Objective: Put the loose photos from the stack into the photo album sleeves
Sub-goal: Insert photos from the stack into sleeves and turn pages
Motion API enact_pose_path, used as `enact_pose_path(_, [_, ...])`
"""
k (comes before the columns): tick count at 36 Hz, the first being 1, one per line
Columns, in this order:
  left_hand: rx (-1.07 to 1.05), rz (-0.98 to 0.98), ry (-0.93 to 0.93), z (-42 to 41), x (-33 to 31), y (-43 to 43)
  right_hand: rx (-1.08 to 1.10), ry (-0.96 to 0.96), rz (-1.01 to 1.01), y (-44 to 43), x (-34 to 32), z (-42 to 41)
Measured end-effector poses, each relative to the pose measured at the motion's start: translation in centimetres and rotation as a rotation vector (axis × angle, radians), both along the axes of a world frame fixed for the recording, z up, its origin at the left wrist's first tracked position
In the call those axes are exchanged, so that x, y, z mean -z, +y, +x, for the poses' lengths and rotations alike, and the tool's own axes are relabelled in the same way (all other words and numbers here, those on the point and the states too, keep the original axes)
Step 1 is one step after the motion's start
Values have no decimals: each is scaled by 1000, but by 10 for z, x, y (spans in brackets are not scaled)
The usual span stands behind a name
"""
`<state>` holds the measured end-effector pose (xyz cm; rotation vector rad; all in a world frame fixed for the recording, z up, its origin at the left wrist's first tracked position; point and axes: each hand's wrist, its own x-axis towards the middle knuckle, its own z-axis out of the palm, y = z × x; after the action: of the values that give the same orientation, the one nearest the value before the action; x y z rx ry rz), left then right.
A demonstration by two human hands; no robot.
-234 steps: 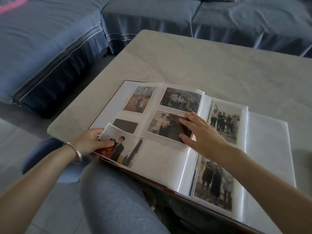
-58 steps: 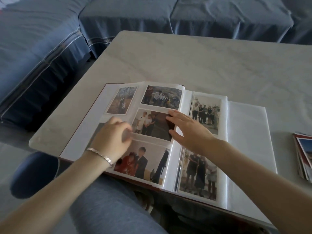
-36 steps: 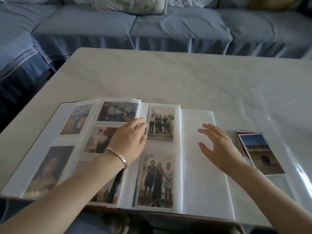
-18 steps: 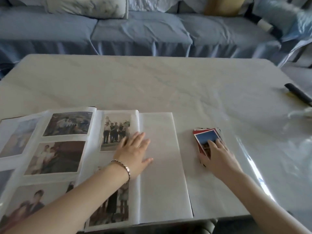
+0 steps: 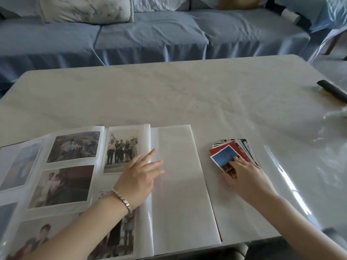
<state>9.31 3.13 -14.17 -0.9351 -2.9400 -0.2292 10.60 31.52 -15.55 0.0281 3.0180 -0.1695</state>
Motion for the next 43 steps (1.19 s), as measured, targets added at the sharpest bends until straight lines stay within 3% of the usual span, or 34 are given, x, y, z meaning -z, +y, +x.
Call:
enact_pose_path(3, [81,108,49,2,1,-1,39,46,-46,-3,-6,1])
enact_pose_path(10, [-24,152,-307,2,4,-4,101,-62,-50,7,-12,-4])
enact_pose_path(14, [-268,476,-475,3,1,4,138,159,-287,-11,-29,2])
enact_pose_path(17, [-472,775,-718,2,-5,12,-28,327,-483,-47,-36,6])
enact_pose_path(20, [-493,891,-832,-4,-11,17,-207,194,-612,-84,-34,12])
enact_pose_path(27, [-671,967,-749,-4,-13,15,-458,110,-769,-128,-24,20])
enact_pose_path(34, [-757,1015,-622,-15,-13,3,-17,45,-807,-101,-23,4])
enact_pose_path(36, [-756,1069,-607,-19,-15,3,65,-58,-842,-92,-24,-5])
enact_pose_path(39, [-766,1084,-543,-23,-18,7,87,-125,-982,-88,-23,-12])
enact_pose_path(43, [-702,1026,-529,-22,-20,13,157,-52,-1206,-91,-23,-14])
